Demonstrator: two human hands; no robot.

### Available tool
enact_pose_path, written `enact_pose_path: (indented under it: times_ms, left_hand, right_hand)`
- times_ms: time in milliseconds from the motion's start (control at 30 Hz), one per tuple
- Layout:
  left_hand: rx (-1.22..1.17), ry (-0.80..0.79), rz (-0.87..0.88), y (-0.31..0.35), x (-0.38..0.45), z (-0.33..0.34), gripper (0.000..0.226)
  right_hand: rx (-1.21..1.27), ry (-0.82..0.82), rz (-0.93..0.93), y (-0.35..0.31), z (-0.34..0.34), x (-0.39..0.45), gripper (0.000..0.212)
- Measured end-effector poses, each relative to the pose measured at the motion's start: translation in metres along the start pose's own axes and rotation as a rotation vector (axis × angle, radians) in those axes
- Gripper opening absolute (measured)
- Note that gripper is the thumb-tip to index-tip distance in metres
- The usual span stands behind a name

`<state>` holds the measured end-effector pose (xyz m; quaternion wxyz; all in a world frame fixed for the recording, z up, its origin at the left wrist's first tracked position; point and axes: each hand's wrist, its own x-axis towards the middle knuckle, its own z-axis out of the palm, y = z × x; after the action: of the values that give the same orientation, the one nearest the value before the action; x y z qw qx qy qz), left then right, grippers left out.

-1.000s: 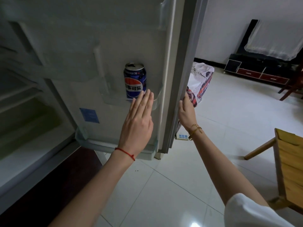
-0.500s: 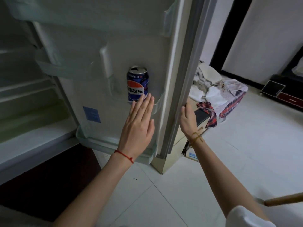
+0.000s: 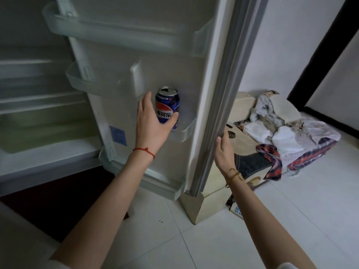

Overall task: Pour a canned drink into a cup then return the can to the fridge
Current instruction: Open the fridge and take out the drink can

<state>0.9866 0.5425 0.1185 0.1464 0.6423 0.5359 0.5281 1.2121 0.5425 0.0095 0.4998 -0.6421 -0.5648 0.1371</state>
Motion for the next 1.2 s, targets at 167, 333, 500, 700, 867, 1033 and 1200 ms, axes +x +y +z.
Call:
enact_pose_path:
  times_ms: [167, 333, 500, 700, 867, 1033, 1200]
  left_hand:
    - [0.008, -0.054, -0.092, 0.003, 0.025, 0.012, 0.09]
    - [0.003, -0.098, -0.148, 0.002, 0.037, 0.018, 0.07]
    - [-0.022, -0.055, -0.17, 0.005, 0.036, 0.015, 0.061]
    - [-0.199, 0.012, -0.168, 0.008, 0.029, 0.005, 0.067]
    - [-0.312, 0.052, -0.15, 0.022, 0.02, -0.013, 0.067]
    - [-0.351, 0.036, -0.138, 0.037, 0.0, -0.039, 0.063]
    - [-0.375, 0.024, -0.158, 0.04, -0.033, -0.064, 0.06]
  right_hand:
    - [0.003, -0.014, 0.032, 0.007, 0.0, 0.01, 0.064]
    - [-0.002, -0.018, 0.047, 0.006, -0.001, 0.013, 0.056]
    - [0.007, -0.027, 0.026, 0.004, -0.003, 0.011, 0.054]
    - [0.009, -0.015, 0.043, -0.001, -0.004, 0.008, 0.049]
    - [-0.01, -0.037, 0.055, -0.002, -0.008, 0.005, 0.05]
    - [-0.022, -0.047, 0.047, -0.005, -0.009, -0.003, 0.042]
    - [-0.05, -0.05, 0.026, -0.011, -0.009, -0.023, 0.036]
